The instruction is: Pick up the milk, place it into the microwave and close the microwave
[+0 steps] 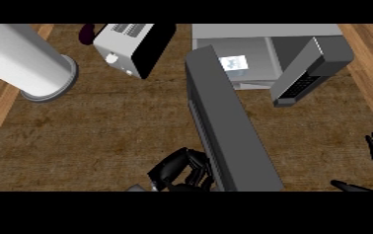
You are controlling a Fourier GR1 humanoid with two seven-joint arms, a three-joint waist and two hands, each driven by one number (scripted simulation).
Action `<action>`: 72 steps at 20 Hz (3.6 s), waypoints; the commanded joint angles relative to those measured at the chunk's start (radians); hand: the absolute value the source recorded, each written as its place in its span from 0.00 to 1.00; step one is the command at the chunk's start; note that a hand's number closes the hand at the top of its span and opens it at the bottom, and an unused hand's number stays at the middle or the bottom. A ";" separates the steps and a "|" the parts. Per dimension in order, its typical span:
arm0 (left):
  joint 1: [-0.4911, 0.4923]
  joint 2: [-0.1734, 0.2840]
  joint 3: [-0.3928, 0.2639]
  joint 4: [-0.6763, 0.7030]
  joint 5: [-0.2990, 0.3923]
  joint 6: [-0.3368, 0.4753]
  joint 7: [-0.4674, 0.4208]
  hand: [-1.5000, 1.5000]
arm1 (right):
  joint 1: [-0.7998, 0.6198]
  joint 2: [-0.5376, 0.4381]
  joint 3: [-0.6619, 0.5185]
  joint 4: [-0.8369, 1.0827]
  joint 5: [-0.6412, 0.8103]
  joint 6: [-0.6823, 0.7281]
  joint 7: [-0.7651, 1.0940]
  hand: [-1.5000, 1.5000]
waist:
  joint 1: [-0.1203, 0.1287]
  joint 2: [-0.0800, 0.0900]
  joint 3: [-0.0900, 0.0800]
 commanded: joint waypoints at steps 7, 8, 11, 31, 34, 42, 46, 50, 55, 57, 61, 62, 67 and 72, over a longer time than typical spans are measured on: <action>-0.187 -0.001 -0.304 0.217 0.167 0.217 -0.140 1.00 | -0.010 0.014 0.053 -0.046 -0.015 0.150 -0.103 0.00 | -0.026 0.007 -0.002; -0.240 -0.001 -0.320 0.175 0.255 0.244 -0.083 1.00 | -0.004 -0.011 0.058 -0.073 -0.019 0.158 -0.064 0.00 | -0.044 0.007 -0.003; -0.229 0.000 -0.386 0.174 0.295 0.330 -0.127 1.00 | -0.034 0.012 0.084 -0.125 -0.028 0.144 -0.036 0.00 | -0.060 0.010 -0.005; -0.613 0.000 -0.365 0.204 0.580 0.626 -0.087 1.00 | -0.094 -0.045 0.180 -0.349 -0.106 0.181 0.124 0.00 | -0.228 0.035 -0.005; -0.666 0.000 -0.349 0.235 0.608 0.638 -0.094 1.00 | -0.115 -0.061 0.191 -0.372 -0.115 0.186 0.155 0.00 | -0.250 0.046 -0.005; -0.791 -0.001 -0.306 0.317 0.676 0.677 -0.089 1.00 | -0.163 -0.076 0.197 -0.424 -0.157 0.196 0.192 0.00 | -0.310 0.064 -0.001; -0.849 0.000 -0.301 0.349 0.701 0.683 -0.081 1.00 | -0.199 -0.078 0.212 -0.440 -0.183 0.223 0.221 0.00 | -0.328 0.078 0.002; -0.902 0.000 -0.281 0.391 0.724 0.692 -0.081 1.00 | -0.223 -0.099 0.210 -0.454 -0.210 0.242 0.253 0.00 | -0.347 0.086 0.003; -0.945 0.000 -0.263 0.421 0.753 0.719 -0.091 1.00 | -0.239 -0.111 0.236 -0.484 -0.230 0.289 0.274 0.00 | -0.374 0.094 0.006; -0.971 0.000 -0.253 0.429 0.766 0.715 -0.091 1.00 | -0.263 -0.121 0.241 -0.502 -0.243 0.308 0.288 0.00 | -0.381 0.098 0.006; -0.997 0.000 -0.246 0.454 0.783 0.720 -0.101 1.00 | -0.272 -0.118 0.278 -0.526 -0.256 0.342 0.320 0.00 | -0.382 0.109 0.008; -1.009 0.000 -0.241 0.454 0.787 0.718 -0.103 1.00 | -0.279 -0.124 0.276 -0.530 -0.269 0.349 0.331 0.00 | -0.388 0.109 0.009; -1.016 0.000 -0.247 0.470 0.803 0.718 -0.115 1.00 | -0.309 -0.149 0.324 -0.593 -0.250 0.388 0.354 1.00 | -0.390 0.111 0.008; -1.022 0.000 -0.251 0.475 0.826 0.723 -0.111 1.00 | -0.340 -0.173 0.391 -0.698 -0.245 0.465 0.367 1.00 | -0.399 0.101 0.009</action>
